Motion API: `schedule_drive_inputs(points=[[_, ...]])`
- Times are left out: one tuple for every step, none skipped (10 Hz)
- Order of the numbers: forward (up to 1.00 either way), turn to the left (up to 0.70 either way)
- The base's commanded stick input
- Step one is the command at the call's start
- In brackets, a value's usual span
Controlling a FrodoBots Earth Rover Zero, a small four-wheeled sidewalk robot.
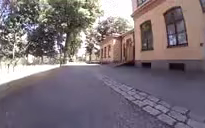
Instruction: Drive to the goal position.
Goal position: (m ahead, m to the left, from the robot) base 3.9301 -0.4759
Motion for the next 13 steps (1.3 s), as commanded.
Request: schedule_drive_inputs(points=[[0.85,0.00],[0.85,0.00],[0.85,0.00],[0.85,0.03],[0.85,0.10],[0.85,0.17],[0.85,0.24],[0.85,0.31],[0.85,0.30],[0.85,0.21],[0.85,0.13],[0.85,0.04],[0.85,0.01]])
